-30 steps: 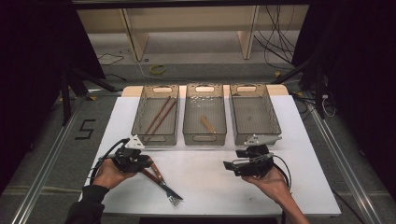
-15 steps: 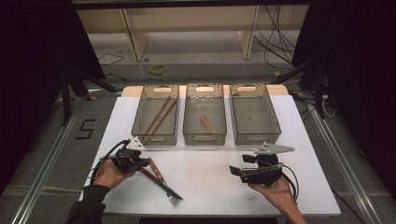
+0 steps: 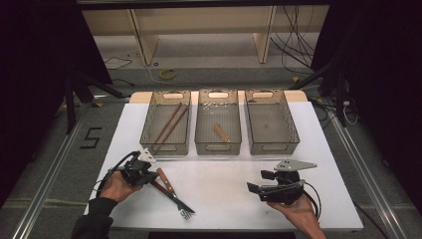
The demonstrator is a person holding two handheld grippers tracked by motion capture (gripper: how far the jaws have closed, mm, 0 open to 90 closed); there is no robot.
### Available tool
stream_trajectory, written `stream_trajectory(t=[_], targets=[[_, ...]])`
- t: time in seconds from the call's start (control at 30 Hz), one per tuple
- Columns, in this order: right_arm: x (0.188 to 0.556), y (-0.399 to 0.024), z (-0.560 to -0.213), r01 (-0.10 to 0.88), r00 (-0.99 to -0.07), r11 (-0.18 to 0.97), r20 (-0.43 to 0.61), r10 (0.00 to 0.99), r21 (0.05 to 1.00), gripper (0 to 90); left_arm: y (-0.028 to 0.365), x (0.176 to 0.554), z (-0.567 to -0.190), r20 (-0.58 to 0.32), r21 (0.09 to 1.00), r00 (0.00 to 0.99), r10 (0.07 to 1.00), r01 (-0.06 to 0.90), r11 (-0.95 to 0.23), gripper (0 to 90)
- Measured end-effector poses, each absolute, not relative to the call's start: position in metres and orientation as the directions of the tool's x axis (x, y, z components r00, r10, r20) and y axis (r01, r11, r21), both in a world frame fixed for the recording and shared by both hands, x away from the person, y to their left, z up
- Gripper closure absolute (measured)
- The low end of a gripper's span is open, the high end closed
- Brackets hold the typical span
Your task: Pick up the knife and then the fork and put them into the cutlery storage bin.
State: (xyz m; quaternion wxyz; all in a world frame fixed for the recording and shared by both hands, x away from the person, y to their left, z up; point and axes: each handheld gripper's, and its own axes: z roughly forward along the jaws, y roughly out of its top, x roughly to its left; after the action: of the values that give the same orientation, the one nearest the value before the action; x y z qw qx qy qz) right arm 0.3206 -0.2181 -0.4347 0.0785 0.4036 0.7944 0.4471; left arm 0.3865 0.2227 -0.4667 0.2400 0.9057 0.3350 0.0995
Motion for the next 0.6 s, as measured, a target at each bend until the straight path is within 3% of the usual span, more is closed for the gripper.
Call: stream_trajectory(t=[0.6], targets=[[0.3186,-0.2160,-0.4369,0.573,-0.671,0.294,0.232,0.705,0.765,29.2,0.2242,0.3842,-0.4686,0.018,0.442,0.757,0.654,0.581,-0.684,89.0]])
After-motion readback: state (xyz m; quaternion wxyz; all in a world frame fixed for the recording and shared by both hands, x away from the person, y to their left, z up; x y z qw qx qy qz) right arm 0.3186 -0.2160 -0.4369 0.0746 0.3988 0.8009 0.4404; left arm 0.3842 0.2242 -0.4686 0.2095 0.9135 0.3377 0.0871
